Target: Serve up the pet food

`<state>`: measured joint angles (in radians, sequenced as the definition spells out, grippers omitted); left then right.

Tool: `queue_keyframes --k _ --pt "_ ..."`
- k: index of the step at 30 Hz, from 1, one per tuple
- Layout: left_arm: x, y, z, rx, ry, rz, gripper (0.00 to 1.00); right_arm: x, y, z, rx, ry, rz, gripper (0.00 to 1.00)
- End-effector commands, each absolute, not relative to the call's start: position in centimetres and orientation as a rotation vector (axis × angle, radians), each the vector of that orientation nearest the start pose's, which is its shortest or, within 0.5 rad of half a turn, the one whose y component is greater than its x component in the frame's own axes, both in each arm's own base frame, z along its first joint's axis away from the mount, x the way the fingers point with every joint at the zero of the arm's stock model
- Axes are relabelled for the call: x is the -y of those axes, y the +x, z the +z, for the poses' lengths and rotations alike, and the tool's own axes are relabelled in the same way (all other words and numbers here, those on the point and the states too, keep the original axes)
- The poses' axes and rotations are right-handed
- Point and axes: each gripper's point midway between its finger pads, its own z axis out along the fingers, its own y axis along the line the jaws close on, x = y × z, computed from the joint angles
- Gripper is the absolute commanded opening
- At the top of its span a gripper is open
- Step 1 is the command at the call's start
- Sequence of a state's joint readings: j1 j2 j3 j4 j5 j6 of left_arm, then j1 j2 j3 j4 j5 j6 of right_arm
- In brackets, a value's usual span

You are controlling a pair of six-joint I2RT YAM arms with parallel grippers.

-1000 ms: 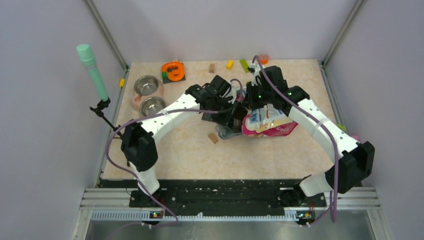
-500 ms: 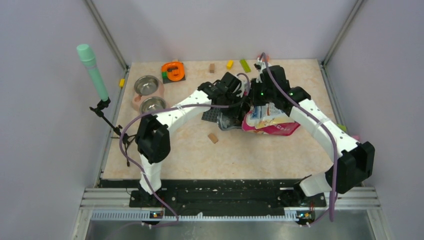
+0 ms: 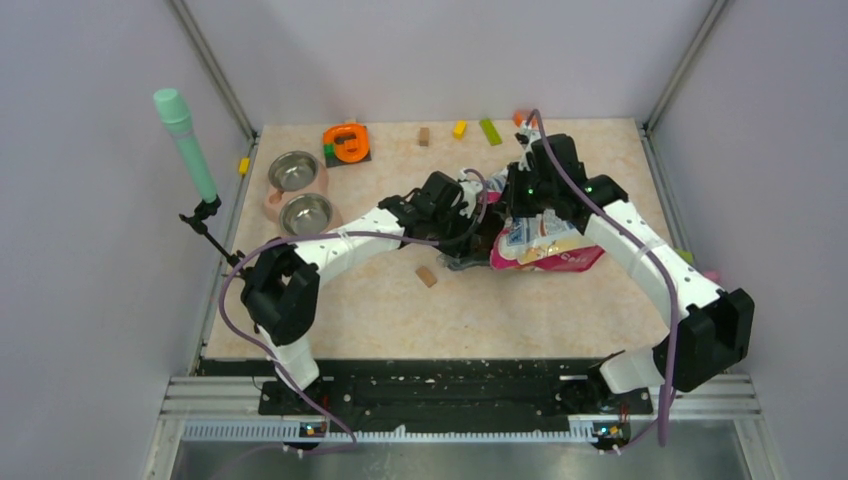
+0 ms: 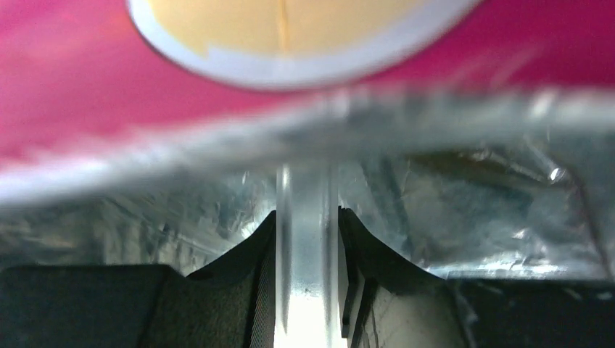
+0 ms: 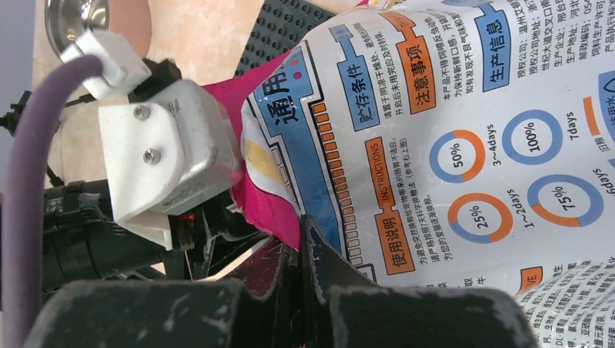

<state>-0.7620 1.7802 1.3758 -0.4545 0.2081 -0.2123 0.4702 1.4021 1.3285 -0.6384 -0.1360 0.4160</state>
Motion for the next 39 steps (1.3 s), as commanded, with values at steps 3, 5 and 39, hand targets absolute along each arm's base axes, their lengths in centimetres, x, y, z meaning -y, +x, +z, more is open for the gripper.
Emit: queue_keyframes --k 3,5,39 --pt "34.0 27.5 11.8 -2.41 0.963 -0.703 0.0 -20.8 33.4 29.0 -2.162 -0.107 0.686 0.0" --pt "33.6 27.5 11.4 -2.443 0.993 -0.666 0.0 -20.7 33.5 29.2 -2.163 -0.108 0.682 0.0" --pt "36.8 31.3 11.8 -2.523 0.844 -0.563 0.0 -20.0 34.2 30.3 -2.137 -0.18 0.609 0.0"
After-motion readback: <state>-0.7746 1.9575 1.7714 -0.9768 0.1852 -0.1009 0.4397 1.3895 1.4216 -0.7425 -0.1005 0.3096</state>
